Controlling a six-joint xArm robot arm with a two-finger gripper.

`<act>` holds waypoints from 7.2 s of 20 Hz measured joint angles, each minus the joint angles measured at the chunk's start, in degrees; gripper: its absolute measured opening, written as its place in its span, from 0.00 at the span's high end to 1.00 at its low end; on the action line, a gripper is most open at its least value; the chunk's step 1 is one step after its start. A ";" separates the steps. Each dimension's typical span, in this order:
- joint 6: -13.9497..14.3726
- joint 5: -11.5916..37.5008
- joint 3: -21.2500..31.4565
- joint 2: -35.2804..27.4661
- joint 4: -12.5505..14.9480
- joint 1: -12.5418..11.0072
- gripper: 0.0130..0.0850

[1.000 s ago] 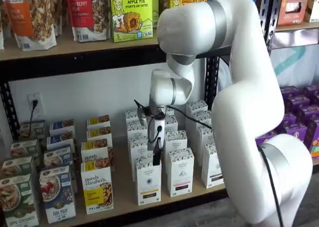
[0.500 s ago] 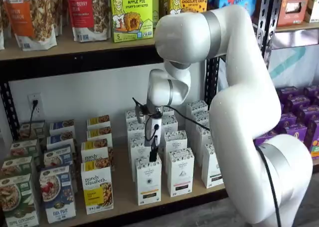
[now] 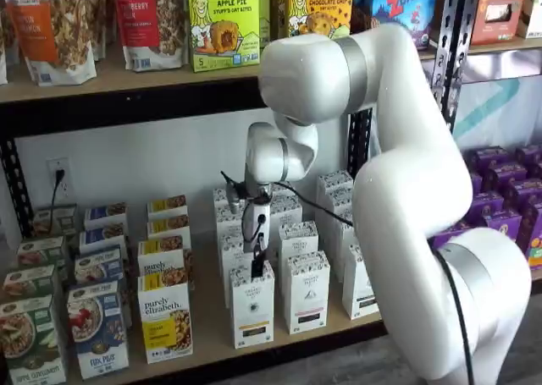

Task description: Pick up the white box with a yellow strip in the middle, on the bottom shelf, the fourth box from the left

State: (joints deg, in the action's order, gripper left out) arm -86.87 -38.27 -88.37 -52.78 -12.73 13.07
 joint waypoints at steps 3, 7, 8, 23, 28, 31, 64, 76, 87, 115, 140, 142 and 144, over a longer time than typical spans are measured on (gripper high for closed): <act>0.13 0.30 -0.65 -0.84 0.06 0.08 0.00; 0.38 0.60 -1.72 -2.10 0.55 -0.03 0.00; 0.38 0.56 -2.10 -2.47 0.63 -0.11 0.00; 1.02 -0.14 -6.71 -7.12 2.20 -0.76 0.00; 1.04 -0.60 -8.83 -8.96 2.24 -0.83 0.00; 1.54 -1.06 -10.27 -10.18 2.59 -0.62 0.00; 4.44 0.82 -16.25 -16.97 4.03 1.18 0.17; 4.90 -0.62 -16.49 -16.86 4.45 1.23 0.22; 4.87 1.54 -14.48 -15.94 4.10 1.62 0.44; 4.74 6.40 7.14 -0.91 3.65 2.43 0.44; 3.28 18.00 38.64 20.79 -1.55 6.73 0.44; 3.12 18.99 41.53 22.98 -2.63 7.69 0.44; 2.86 20.23 43.81 24.69 -3.80 8.60 0.44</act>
State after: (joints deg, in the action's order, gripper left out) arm -84.01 -18.05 -44.57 -28.10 -16.53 21.67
